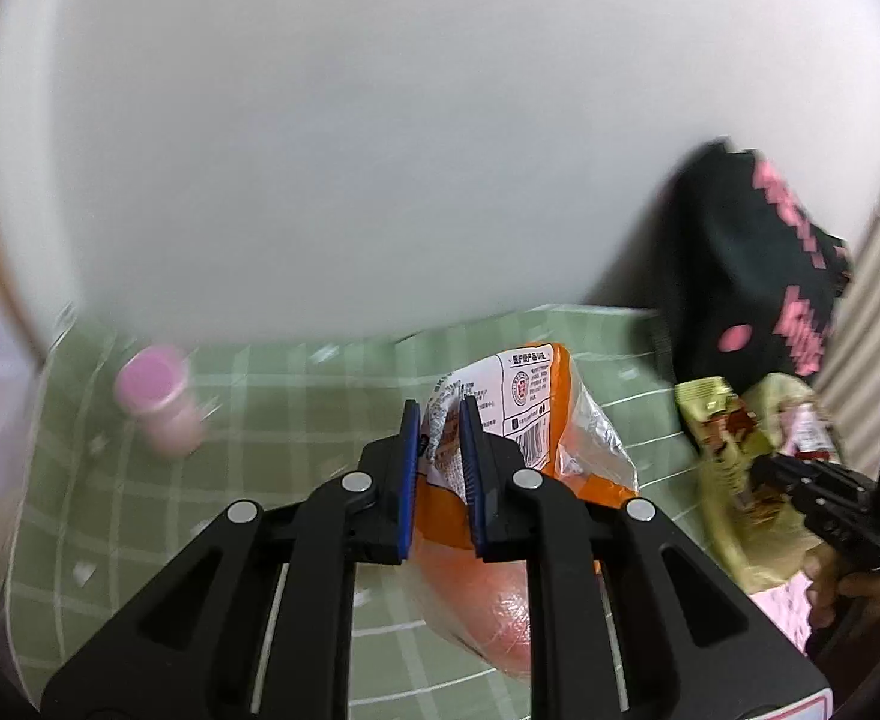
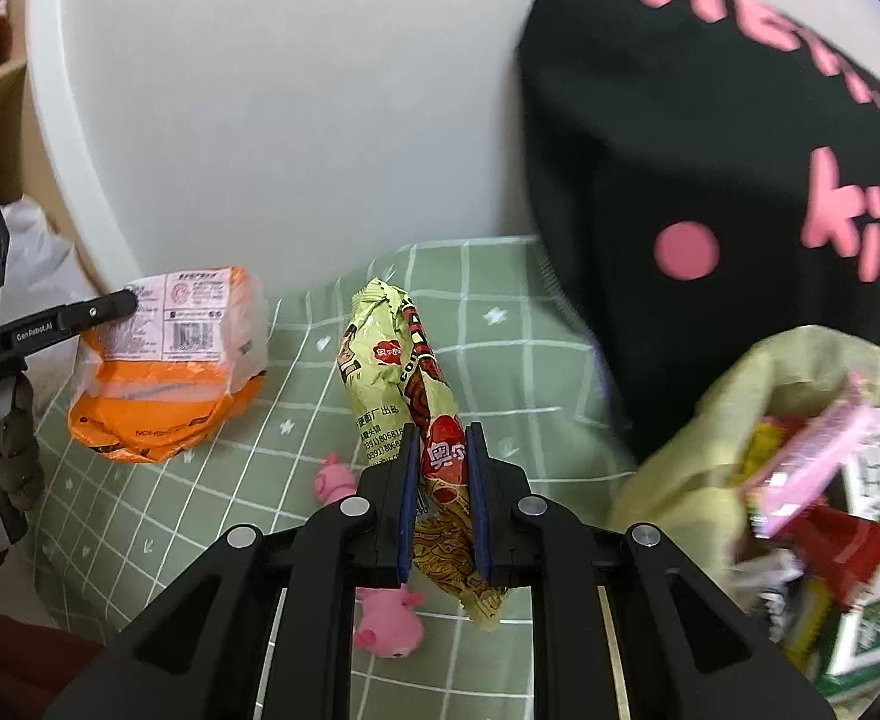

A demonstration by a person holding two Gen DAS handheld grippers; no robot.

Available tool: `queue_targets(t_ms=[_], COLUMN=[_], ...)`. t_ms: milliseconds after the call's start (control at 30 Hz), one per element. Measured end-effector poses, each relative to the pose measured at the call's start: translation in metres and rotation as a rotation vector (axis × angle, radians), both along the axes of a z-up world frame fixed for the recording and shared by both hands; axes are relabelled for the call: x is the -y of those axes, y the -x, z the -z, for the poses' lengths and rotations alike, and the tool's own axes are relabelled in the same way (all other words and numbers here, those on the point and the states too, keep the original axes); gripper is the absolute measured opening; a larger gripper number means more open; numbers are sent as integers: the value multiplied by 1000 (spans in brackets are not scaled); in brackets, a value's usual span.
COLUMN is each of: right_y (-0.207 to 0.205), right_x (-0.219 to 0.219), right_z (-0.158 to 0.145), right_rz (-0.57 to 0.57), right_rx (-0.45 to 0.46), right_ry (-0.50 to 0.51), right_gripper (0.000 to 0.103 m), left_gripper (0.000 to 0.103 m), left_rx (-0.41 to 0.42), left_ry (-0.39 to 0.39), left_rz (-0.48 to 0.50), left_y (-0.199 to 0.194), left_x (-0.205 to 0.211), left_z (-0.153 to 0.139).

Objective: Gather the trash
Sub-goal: 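Carry the orange bag and yellow snack stick over the bin and open both tools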

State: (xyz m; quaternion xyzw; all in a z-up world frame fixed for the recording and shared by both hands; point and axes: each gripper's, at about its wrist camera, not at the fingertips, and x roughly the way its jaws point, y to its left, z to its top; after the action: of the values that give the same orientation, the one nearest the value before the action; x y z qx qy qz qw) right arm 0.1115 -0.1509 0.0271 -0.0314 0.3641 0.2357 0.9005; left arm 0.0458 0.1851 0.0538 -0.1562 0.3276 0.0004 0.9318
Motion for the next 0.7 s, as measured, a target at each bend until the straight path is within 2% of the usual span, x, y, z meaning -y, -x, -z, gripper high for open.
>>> queue_targets(t_ms=[200, 400, 467, 567, 700], right_y=[20, 45, 54, 62, 52], right_x=[52, 132, 160, 184, 203], right_z=[-45, -86, -97, -105, -100], right_rz=[143, 380, 455, 509, 525], right_rx=[122, 223, 241, 260, 230], right_ry=[-9, 9, 6, 20, 46], right_gripper=[15, 15, 15, 15, 15], left_gripper=[13, 13, 13, 13, 13], left_rx=[101, 202, 202, 178, 89], left_ry=[-5, 20, 24, 37, 82], left_rz=[197, 428, 498, 612, 711], left_y=[-43, -86, -96, -115, -142], left_x=[58, 151, 181, 239, 305], left_z=[-44, -85, -87, -80, -54])
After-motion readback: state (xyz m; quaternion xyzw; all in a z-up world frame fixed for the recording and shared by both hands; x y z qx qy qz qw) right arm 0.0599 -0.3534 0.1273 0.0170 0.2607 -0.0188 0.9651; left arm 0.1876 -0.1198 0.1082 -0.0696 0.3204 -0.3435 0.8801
